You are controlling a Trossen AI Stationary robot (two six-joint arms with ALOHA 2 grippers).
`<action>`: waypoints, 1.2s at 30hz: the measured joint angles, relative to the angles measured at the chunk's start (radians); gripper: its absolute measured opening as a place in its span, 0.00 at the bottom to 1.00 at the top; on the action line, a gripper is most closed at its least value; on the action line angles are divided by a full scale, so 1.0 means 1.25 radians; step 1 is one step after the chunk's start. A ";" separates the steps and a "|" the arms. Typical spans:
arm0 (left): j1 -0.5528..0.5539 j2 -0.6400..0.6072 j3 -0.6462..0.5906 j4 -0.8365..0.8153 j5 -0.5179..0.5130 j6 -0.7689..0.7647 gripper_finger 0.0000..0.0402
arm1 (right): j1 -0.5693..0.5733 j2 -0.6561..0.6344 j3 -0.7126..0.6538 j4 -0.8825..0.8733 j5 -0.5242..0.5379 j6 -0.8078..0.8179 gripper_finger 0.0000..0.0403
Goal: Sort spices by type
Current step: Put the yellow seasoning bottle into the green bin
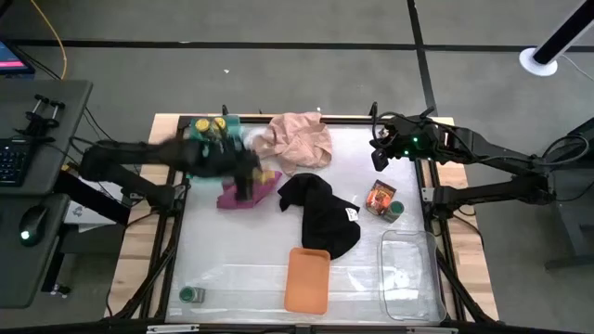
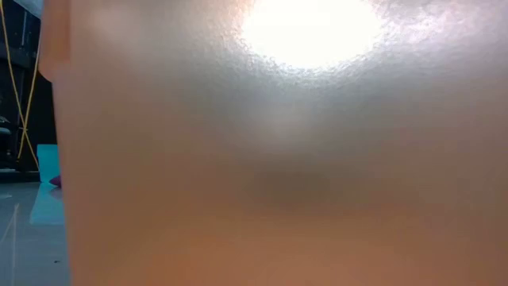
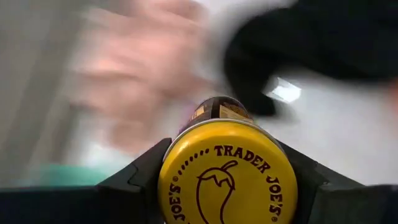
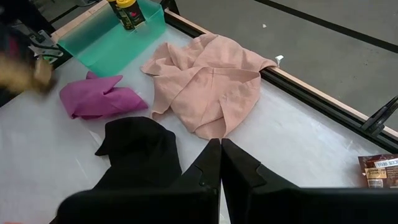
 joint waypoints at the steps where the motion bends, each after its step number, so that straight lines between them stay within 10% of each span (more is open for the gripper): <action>1: 0.033 0.000 0.029 -0.001 -0.054 0.027 0.48 | 0.000 0.000 0.000 0.000 0.000 0.002 0.00; 5: 0.239 0.000 0.057 0.005 -0.088 0.079 0.48 | 0.000 0.000 0.000 -0.003 0.000 0.021 0.00; 14: 0.639 0.007 -0.130 0.000 0.104 -0.114 0.47 | 0.000 0.000 0.000 -0.012 0.000 0.039 0.00; 36: 0.692 0.042 -0.231 0.020 0.045 -0.260 0.48 | 0.000 0.000 0.000 -0.012 0.024 0.036 0.00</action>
